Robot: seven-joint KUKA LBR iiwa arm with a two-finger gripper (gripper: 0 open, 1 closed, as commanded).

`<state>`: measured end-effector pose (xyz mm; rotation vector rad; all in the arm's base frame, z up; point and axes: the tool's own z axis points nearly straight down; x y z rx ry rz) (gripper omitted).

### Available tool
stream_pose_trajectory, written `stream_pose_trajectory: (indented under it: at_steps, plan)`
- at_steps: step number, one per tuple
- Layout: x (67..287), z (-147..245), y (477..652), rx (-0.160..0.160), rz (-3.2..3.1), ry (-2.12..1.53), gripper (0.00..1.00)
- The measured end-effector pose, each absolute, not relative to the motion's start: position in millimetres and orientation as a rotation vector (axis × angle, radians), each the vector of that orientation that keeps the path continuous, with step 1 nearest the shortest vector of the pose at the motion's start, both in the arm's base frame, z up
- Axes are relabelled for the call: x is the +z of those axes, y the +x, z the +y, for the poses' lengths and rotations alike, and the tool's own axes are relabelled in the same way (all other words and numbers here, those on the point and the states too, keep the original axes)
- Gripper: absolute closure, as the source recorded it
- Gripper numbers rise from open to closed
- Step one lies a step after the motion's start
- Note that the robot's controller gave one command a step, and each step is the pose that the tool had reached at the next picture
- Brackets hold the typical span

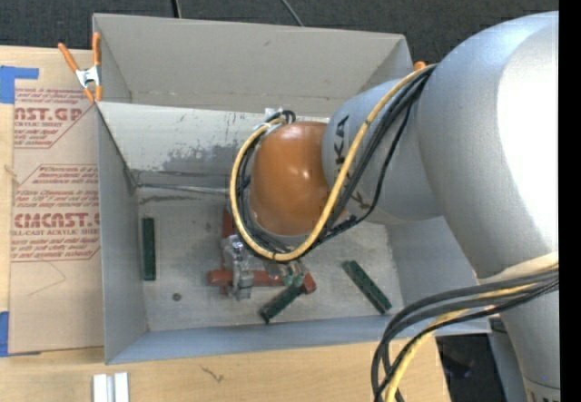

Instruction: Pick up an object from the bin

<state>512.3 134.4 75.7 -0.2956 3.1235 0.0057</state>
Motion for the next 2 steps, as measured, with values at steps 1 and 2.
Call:
stream_pose_trajectory:
  at_steps: [1, 2]
  plan:
    - [75.7, 134.4, 512.3, 0.006, 3.123, -0.296, 1.00]
    - [211.9, 118.8, 505.0, 0.001, 3.127, -0.270, 1.00]
